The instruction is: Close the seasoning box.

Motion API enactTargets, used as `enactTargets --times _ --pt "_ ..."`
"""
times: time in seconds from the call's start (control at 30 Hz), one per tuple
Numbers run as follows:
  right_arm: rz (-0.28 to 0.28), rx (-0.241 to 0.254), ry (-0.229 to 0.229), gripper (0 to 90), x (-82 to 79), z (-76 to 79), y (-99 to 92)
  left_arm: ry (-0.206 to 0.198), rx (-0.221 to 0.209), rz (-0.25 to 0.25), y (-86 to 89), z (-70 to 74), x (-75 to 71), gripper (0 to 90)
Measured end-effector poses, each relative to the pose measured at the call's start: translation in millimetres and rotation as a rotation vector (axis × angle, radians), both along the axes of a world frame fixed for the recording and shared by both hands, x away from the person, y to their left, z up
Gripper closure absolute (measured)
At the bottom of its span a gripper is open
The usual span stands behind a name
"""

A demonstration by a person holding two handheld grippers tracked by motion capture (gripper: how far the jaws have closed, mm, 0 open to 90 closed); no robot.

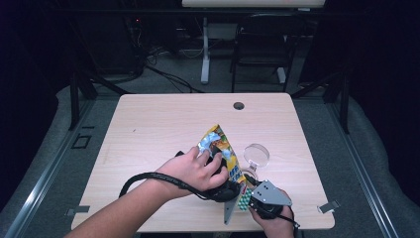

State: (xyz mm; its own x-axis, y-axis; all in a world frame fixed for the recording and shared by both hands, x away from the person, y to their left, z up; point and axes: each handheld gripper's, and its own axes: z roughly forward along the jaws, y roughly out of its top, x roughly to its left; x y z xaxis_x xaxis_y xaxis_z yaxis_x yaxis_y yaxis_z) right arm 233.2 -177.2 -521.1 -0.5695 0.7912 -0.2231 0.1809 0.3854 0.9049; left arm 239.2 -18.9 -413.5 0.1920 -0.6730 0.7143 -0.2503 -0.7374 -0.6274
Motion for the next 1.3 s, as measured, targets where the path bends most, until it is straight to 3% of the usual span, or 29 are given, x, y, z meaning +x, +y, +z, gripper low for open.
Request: enactTargets --times 0.43,0.77,0.9,1.3 --pt "0.001 0.029 0.015 70.7 2.0 -0.9 -0.2 0.002 0.004 0.005 -0.3 -0.2 0.3 85.7" --pt "-0.005 -0.031 -0.033 70.7 0.9 -2.9 2.9 -0.004 0.007 -0.002 -2.3 1.2 0.5 85.7" --pt "-0.004 -0.085 -0.058 70.7 -1.3 -3.2 6.4 0.0 0.006 -0.005 -2.5 1.4 0.6 85.7" --pt "0.003 -0.088 -0.068 70.7 -1.1 -3.5 7.2 0.003 0.015 -0.001 -2.5 3.4 1.4 85.7"
